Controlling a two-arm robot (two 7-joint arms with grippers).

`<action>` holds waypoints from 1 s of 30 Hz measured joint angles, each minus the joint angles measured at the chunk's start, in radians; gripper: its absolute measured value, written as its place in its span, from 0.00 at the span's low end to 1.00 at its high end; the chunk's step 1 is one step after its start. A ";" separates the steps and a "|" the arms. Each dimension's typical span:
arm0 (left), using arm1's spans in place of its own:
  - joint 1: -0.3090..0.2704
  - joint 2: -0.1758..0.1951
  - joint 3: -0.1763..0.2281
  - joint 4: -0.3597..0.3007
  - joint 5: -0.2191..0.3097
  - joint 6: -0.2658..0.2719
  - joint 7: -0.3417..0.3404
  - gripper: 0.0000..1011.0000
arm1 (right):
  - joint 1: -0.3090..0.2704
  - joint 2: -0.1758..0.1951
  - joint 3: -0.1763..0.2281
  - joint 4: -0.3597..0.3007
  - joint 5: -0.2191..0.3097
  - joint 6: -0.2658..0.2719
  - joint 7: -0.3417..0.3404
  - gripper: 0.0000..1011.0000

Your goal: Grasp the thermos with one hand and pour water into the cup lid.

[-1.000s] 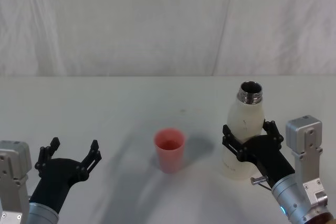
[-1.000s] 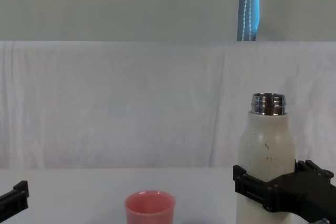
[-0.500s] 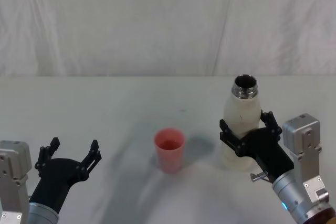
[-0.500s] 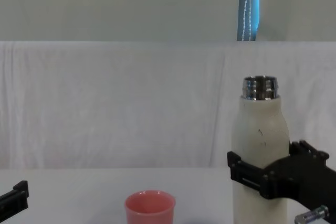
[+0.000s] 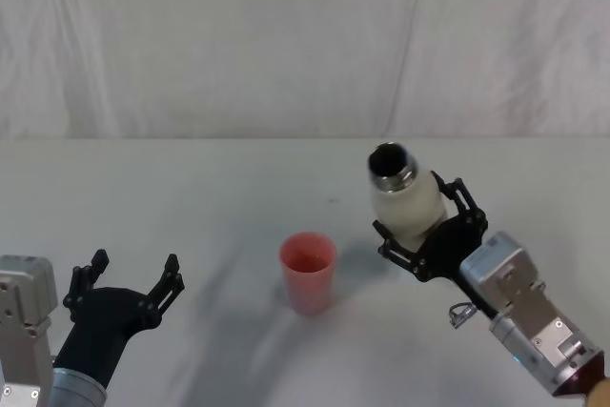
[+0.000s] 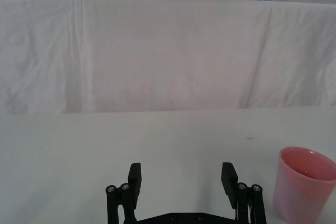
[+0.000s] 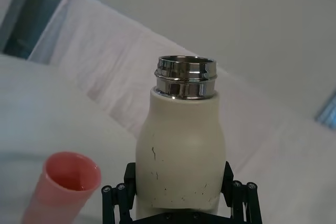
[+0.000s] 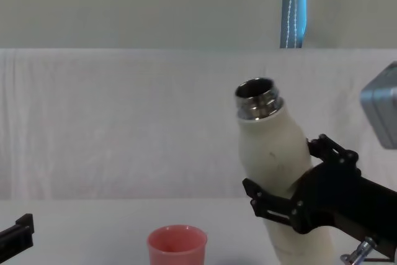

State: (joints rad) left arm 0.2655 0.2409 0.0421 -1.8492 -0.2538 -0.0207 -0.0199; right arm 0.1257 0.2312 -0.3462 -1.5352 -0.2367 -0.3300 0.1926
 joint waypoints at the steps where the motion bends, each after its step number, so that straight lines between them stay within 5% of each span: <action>1: 0.000 0.000 0.000 0.000 0.000 0.000 0.000 0.99 | 0.007 0.006 -0.005 0.007 -0.014 -0.009 0.000 0.95; 16: 0.000 0.000 0.000 0.000 0.000 0.000 0.000 0.99 | 0.112 0.054 -0.082 0.096 -0.273 -0.077 -0.110 0.95; 30: 0.000 0.000 0.000 0.000 0.000 0.000 0.000 0.99 | 0.163 0.050 -0.139 0.152 -0.327 -0.044 -0.135 0.95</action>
State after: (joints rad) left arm 0.2655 0.2410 0.0422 -1.8493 -0.2538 -0.0207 -0.0199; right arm 0.2890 0.2813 -0.4854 -1.3833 -0.5639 -0.3744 0.0577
